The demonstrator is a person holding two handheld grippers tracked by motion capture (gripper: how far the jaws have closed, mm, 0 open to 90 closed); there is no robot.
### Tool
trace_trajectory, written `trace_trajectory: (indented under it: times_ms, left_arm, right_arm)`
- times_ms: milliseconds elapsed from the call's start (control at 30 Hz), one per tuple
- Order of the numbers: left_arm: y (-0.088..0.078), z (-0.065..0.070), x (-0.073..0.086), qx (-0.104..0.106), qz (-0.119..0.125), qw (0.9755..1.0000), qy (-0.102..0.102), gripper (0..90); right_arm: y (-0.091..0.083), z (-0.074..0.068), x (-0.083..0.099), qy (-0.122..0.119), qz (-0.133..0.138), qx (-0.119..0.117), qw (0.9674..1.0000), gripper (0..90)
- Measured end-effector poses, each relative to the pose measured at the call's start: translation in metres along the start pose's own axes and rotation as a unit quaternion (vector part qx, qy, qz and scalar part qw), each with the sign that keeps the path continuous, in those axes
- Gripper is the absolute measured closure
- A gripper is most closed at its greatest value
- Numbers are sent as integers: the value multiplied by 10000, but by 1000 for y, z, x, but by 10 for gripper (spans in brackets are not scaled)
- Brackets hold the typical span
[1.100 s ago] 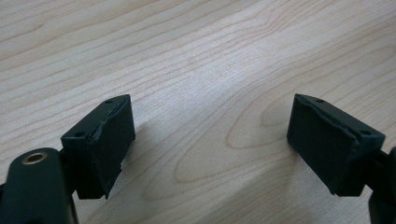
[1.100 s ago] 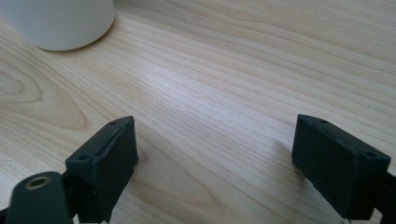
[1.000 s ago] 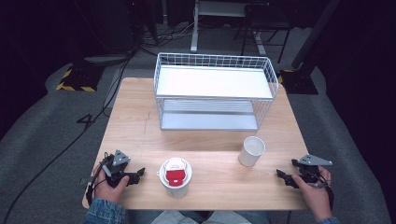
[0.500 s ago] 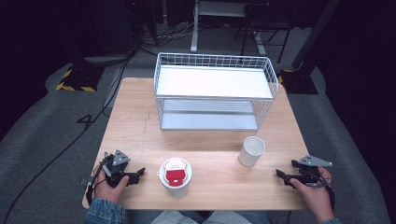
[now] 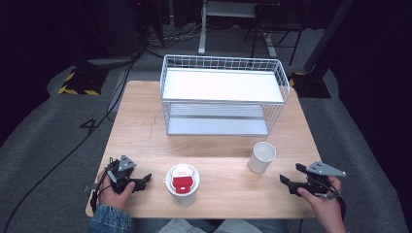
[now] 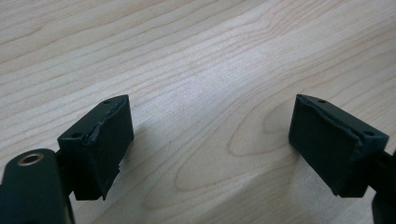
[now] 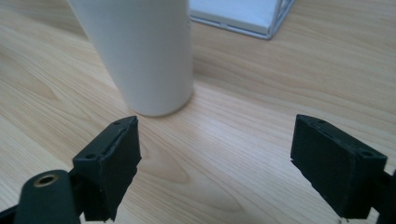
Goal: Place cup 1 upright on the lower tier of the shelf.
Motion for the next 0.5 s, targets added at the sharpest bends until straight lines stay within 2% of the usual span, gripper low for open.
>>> trace_trajectory:
  times_ms: [133, 200, 267, 300, 367, 500]
  left_arm:
    - [1, 0, -2, -8, -3, 10000, -25, 145]
    - [2, 0, -2, -9, 6, 10000, -25, 145]
    - [2, 0, -2, -9, 6, 10000, -27, 145]
    - [2, 0, -2, -3, 6, 10000, -27, 145]
    - [2, 0, -2, -9, 5, 10000, -24, 145]
    - [2, 0, -2, -11, 12, 10000, -27, 144]
  right_arm:
    - [-3, -15, -7, -34, 116, -156, 9998, 161]
    - [-3, -17, -8, -69, 136, -180, 9997, 161]
    - [-3, -22, -10, 50, 203, -233, 9995, 160]
    - [-1, -28, -14, 122, 313, -356, 9988, 159]
    - [1, -33, -17, 91, 342, -418, 9985, 159]
    - [11, -38, -21, 98, 362, -396, 9985, 159]
Point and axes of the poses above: each handheld gripper's, and its own axes: y roughly forward along the jaws, x roughly out of its underside, z roughly to its right, the point moved 3 cm from there along y, roughly forward along the jaws, and after that the axes turned 5 degrees about -z, right-handed, at the moved point
